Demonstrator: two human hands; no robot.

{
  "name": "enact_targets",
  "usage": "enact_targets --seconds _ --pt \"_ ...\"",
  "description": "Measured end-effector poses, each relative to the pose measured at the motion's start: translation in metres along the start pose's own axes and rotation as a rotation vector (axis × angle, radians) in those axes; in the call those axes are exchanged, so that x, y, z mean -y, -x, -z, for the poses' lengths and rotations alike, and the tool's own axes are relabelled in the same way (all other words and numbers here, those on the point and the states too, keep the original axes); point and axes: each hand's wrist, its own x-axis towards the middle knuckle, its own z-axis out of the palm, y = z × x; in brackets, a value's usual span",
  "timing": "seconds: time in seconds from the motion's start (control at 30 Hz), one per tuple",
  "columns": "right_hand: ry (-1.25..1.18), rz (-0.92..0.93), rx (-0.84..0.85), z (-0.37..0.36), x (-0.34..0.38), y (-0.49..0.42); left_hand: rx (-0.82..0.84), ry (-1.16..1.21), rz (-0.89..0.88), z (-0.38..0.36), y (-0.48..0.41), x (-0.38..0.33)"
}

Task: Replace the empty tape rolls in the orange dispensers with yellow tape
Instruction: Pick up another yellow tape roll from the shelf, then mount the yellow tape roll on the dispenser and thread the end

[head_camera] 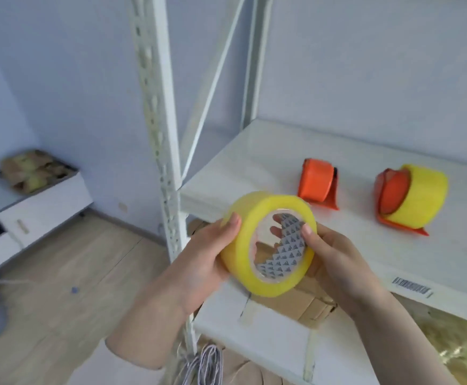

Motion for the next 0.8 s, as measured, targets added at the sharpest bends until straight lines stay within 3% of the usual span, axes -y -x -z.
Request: enact_targets --seconds 0.1,0.27,0.5,0.6,0.7,0.8 --pt "0.054 0.112 -0.14 0.002 0.021 -0.001 0.06 -0.098 -0.041 -0.006 -0.024 -0.012" --pt "0.035 0.248 -0.529 0.006 0.027 0.016 0.13 -0.238 -0.096 -0.019 -0.051 -0.011" --pt "0.193 0.29 -0.687 0.027 0.041 0.029 0.261 -0.208 -0.088 -0.034 -0.081 0.001" --pt "0.211 0.283 -0.543 0.049 0.047 0.03 0.349 -0.15 -0.06 -0.036 -0.095 -0.005" --pt "0.036 0.208 -0.279 0.061 0.05 0.021 0.378 -0.084 0.045 -0.047 -0.109 -0.015" --pt "-0.118 0.151 -0.188 0.064 0.054 0.009 0.396 -0.01 0.177 -0.057 -0.13 -0.019"
